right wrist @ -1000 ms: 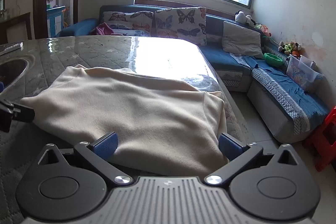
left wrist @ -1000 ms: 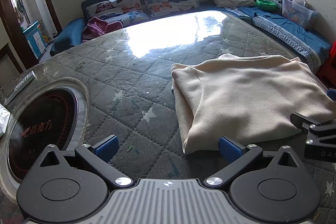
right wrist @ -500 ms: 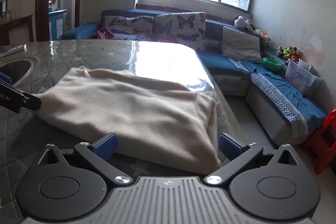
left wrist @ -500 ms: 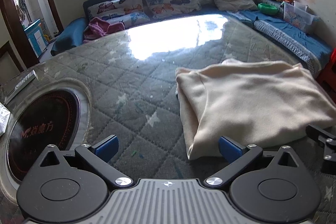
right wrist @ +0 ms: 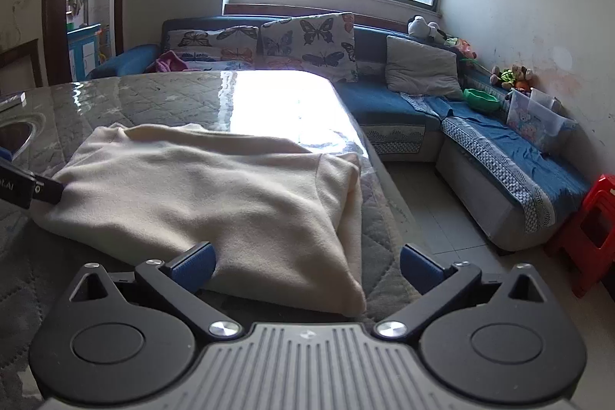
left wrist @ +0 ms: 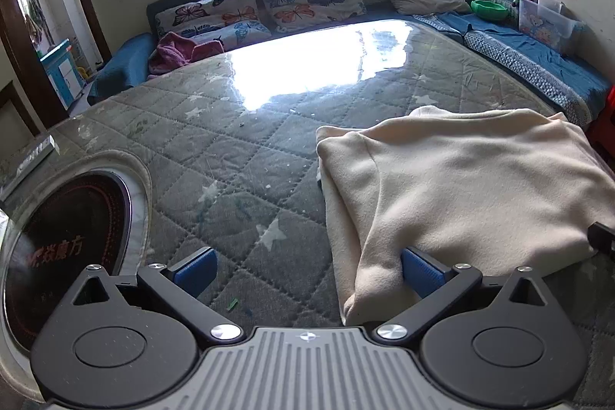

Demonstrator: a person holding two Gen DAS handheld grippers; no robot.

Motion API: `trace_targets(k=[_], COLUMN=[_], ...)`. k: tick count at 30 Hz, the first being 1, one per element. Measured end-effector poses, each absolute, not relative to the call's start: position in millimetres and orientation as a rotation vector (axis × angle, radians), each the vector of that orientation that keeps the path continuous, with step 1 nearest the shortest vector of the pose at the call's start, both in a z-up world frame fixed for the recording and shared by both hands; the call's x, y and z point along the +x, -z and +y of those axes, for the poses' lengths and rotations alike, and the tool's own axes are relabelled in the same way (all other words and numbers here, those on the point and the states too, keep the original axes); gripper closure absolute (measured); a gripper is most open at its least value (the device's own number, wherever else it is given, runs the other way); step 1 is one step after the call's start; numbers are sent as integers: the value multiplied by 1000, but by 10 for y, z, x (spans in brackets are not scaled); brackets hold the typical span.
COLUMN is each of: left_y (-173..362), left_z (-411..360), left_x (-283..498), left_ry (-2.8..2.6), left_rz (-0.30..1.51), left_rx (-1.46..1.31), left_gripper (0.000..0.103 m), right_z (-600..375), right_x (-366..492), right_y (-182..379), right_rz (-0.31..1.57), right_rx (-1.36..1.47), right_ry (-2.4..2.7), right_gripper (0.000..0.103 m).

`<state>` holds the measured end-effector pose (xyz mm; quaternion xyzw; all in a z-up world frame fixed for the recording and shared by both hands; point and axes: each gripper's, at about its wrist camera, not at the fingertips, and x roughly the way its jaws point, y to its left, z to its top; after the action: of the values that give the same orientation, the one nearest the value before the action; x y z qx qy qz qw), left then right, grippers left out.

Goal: Fold clothes

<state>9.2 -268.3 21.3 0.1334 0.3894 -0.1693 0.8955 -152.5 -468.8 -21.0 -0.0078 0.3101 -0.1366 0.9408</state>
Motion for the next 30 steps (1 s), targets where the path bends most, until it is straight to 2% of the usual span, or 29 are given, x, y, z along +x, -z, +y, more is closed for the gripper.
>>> trace_targets(k=[7,30], left_y=[-233,-276], left_z=[-2621,-2471], left_x=[-36,-529], left_ry=[383,449], left_rz=[812,795], left_rx=[259,217], left_gripper=[0,0], right_z=[-4546,-4312], right_x=[-1625,-1937], right_y=[86,166], right_rz=[602,635], right_rx=[-41,35], right_ry=[239,238], right_gripper=[0,0])
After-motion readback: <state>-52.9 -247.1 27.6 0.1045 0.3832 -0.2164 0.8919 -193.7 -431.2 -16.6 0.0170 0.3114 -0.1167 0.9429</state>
